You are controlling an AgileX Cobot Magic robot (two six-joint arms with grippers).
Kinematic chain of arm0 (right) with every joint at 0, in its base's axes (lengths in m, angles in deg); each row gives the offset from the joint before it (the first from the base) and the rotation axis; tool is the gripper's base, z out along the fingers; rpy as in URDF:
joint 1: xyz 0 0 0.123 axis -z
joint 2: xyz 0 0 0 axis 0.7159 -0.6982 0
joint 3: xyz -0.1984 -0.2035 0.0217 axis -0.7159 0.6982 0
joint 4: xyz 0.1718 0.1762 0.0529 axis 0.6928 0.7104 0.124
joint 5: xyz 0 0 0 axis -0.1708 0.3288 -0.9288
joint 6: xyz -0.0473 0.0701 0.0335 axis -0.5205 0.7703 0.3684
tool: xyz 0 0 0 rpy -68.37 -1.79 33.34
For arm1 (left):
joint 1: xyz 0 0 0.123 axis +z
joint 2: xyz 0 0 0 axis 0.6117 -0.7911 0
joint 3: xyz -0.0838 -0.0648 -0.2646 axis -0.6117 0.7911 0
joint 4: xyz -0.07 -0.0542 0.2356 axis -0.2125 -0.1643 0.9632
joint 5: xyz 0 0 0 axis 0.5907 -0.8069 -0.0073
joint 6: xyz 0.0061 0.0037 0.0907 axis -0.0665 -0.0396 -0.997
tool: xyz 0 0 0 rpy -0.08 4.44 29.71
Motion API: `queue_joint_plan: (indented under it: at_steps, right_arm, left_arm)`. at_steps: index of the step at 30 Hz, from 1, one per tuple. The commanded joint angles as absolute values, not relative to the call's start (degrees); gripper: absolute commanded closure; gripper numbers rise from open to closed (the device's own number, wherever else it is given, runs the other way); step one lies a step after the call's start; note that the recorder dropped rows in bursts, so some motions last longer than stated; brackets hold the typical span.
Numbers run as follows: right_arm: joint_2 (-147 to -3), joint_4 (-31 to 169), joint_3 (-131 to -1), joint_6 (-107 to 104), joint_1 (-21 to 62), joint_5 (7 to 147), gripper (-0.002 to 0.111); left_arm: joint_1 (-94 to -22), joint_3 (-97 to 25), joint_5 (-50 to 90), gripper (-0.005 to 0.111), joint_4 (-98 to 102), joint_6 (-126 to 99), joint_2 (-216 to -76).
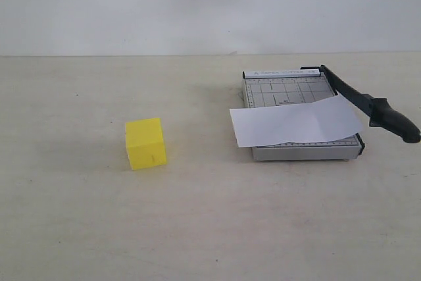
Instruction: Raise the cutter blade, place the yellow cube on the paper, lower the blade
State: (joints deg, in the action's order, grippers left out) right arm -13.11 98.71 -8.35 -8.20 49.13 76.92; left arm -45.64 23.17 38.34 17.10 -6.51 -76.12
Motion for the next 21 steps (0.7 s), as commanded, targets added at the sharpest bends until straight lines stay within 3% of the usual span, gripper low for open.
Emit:
queue_joint_plan:
  at_steps: [1,5,8,10,16,21]
  right_arm:
    - [-12.8,97.0,-13.5,-19.5,49.1,83.8,0.102]
    - [-12.8,96.9,-16.2,-23.3,49.1,89.2,0.078]
    - [-12.8,96.8,-16.8,-23.8,49.1,89.3,0.053]
    - [-12.8,96.1,-16.8,-25.9,49.1,89.7,0.042]
    - [-12.8,92.9,-16.8,-27.4,49.1,92.7,0.038]
    - [-18.1,84.6,-20.3,-12.8,49.1,101.6,0.040]
  left_arm:
    - [-45.9,17.6,26.6,0.069,28.0,3.0,-76.0]
    - [-45.9,13.4,17.1,0.052,28.5,3.8,-76.0]
    - [-46.3,11.3,11.8,0.052,28.0,3.8,-76.0]
    - [-46.7,9.8,8.1,0.052,27.6,3.7,-76.0]
    - [-48.7,5.9,1.7,0.052,23.3,-2.0,-76.0]
    - [-49.5,2.4,-6.9,0.055,8.3,-20.0,-76.0]
